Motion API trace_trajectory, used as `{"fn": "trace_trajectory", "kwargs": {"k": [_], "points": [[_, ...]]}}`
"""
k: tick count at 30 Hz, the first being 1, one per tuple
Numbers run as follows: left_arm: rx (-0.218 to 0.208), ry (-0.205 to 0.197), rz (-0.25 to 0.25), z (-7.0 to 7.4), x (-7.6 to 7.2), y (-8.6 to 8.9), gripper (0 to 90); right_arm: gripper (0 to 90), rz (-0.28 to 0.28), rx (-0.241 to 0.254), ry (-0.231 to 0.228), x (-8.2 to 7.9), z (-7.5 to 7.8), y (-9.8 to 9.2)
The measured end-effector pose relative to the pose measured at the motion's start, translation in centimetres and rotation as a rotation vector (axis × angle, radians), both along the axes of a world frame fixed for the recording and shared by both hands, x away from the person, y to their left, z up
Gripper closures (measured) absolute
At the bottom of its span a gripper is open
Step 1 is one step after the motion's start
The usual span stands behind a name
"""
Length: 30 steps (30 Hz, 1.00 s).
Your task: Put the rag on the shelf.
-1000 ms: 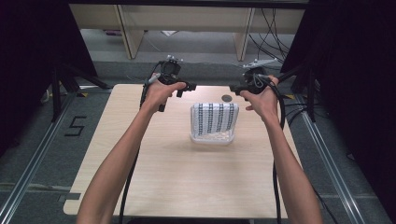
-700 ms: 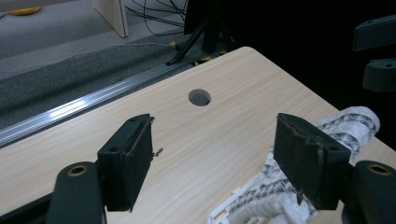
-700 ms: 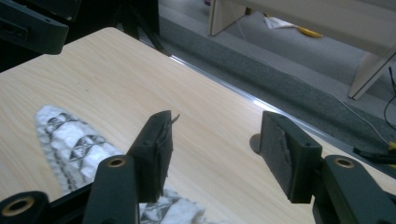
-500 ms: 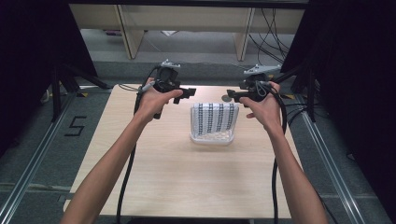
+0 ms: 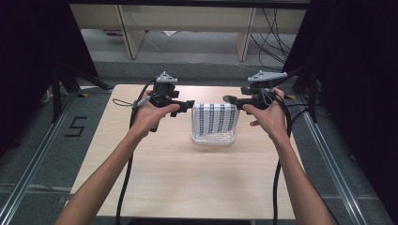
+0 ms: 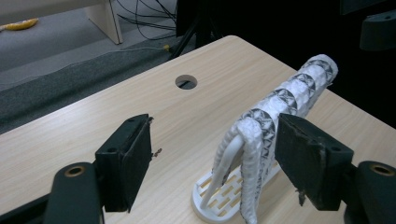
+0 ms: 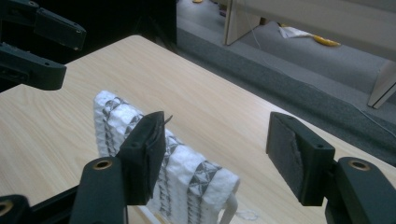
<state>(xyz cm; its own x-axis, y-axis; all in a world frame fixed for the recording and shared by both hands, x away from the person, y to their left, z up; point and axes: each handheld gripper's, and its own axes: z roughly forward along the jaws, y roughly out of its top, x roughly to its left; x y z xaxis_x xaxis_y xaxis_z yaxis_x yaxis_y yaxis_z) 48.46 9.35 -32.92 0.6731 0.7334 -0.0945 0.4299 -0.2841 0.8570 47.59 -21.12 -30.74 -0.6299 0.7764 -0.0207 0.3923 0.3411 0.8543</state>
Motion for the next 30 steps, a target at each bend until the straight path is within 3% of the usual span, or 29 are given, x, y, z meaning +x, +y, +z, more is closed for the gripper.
{"fn": "trace_trajectory", "kwargs": {"k": [9, 13, 16, 19, 21, 30], "points": [[-0.019, -0.013, 0.003, -0.6, -1.2, 0.2, 26.4, 35.5, 0.005, 0.015, -0.002, -1.2, -0.4, -0.3], [-0.018, -0.009, -0.021, -1.0, -2.1, 0.6, 25.9, 35.6, 0.013, 0.026, -0.031, -1.9, -0.4, -0.5], [-0.041, -0.007, -0.023, -1.5, -2.5, 0.9, 25.9, 35.4, 0.026, 0.022, -0.018, -2.5, -0.4, -0.7], [-0.045, -0.005, -0.03, -1.9, -2.9, 1.2, 25.8, 35.4, 0.03, 0.018, -0.033, -3.1, -0.6, -0.9], [-0.056, 0.009, -0.036, -2.3, -3.3, 1.5, 25.5, 35.4, 0.018, 0.026, -0.031, -3.5, -0.9, -0.9], [-0.071, 0.001, -0.034, -3.5, -4.8, 2.7, 24.8, 35.2, 0.032, 0.029, -0.025, -4.9, -2.8, -1.7]]}}
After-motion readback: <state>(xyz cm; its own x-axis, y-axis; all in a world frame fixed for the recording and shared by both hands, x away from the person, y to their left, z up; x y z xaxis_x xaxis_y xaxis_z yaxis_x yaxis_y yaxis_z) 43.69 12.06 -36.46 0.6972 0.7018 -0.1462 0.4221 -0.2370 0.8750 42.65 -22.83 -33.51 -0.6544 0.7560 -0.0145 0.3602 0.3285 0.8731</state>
